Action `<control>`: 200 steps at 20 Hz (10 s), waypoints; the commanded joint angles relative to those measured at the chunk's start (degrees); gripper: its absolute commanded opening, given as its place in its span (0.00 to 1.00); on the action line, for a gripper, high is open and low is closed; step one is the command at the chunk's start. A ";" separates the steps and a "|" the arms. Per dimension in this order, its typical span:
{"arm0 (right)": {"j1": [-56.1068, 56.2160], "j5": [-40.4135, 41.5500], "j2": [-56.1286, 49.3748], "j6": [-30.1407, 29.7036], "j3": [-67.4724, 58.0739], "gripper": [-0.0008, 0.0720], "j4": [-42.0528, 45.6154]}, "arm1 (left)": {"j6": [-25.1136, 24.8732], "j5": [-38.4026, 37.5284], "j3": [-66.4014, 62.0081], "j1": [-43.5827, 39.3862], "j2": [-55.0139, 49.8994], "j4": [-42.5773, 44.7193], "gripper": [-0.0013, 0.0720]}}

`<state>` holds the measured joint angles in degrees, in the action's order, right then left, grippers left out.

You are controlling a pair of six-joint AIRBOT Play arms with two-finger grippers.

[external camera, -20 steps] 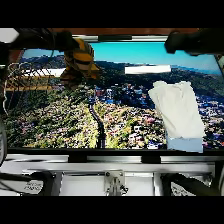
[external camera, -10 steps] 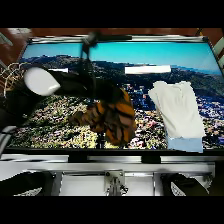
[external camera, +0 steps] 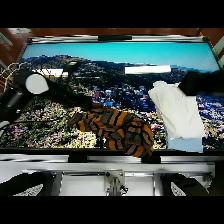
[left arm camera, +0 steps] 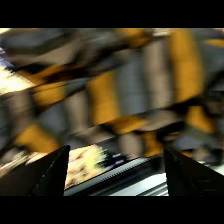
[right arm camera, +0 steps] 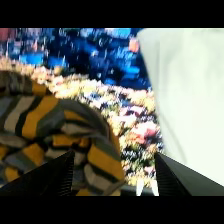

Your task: Fold the shirts.

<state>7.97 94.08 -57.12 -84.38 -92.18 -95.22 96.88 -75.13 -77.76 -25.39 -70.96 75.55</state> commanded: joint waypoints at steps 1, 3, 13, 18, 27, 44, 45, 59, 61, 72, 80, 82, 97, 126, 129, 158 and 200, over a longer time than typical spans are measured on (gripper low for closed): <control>0.07 1.49 -0.15 -2.45 16.74 0.87 -8.79 | -0.37 -6.14 7.54 9.73 3.45 3.96 1.00; 0.07 -1.14 -0.15 -3.39 25.62 0.87 -7.43 | -0.35 -2.45 14.73 11.80 3.37 2.32 1.00; 0.09 -5.46 -0.22 -1.31 35.34 0.87 -3.63 | -0.07 16.22 26.45 11.78 -5.77 -0.22 0.98; 0.37 -8.15 -0.22 -1.01 43.82 0.87 -6.51 | 2.43 21.46 26.29 11.78 -5.88 -1.05 0.15; 8.98 -23.56 -0.22 -6.62 51.60 0.87 -14.64 | 1.38 20.94 26.27 11.80 -2.51 -0.96 0.07; 11.56 -44.52 4.24 -13.92 -7.50 0.08 17.11 | -3.17 18.84 -38.99 12.59 6.62 18.01 0.07; 11.56 -48.68 4.26 -13.90 -12.15 0.08 16.09 | -3.15 20.70 -45.94 12.96 6.80 18.10 0.07; 11.56 -32.63 0.04 -13.79 -20.41 0.08 -11.45 | -3.19 7.08 -24.76 29.05 21.57 17.64 0.07; 11.56 -24.00 -4.39 -13.79 -20.41 0.08 -17.27 | -5.68 4.04 -19.34 29.05 21.59 17.68 0.07; 25.77 -5.29 -38.75 -15.82 -20.41 0.08 -21.44 | -6.36 -0.42 14.58 31.54 19.47 21.31 0.08; 24.87 3.74 -42.95 -16.46 -20.48 0.76 -19.37 | -5.14 -0.55 15.87 31.28 19.15 13.84 0.91; 23.10 8.28 -40.13 -16.46 -20.48 0.76 -13.18 | -6.40 -0.48 15.19 30.99 19.15 9.62 0.91; -1.46 5.51 -16.28 -10.78 18.25 0.76 -11.69 | -18.45 12.83 17.18 -4.11 0.02 5.60 0.95; 42.97 -47.87 -15.87 -5.62 45.46 0.87 8.09 | -21.88 18.27 16.17 -0.63 0.11 0.98 0.07; 42.97 -52.65 -18.45 -5.60 45.44 0.87 8.92 | -19.58 18.32 16.17 -0.63 0.11 0.55 0.07; 42.91 -20.11 12.20 25.70 0.09 0.08 52.50 | -8.02 5.75 -23.71 20.61 24.41 4.15 0.07; 10.34 -52.33 -28.09 5.97 13.40 0.08 -13.51 | -2.89 22.40 23.85 20.48 15.91 -2.80 0.07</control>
<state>18.35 40.10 -77.54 -71.66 -78.65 -96.99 93.71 -57.19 -56.97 -4.89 -51.37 75.92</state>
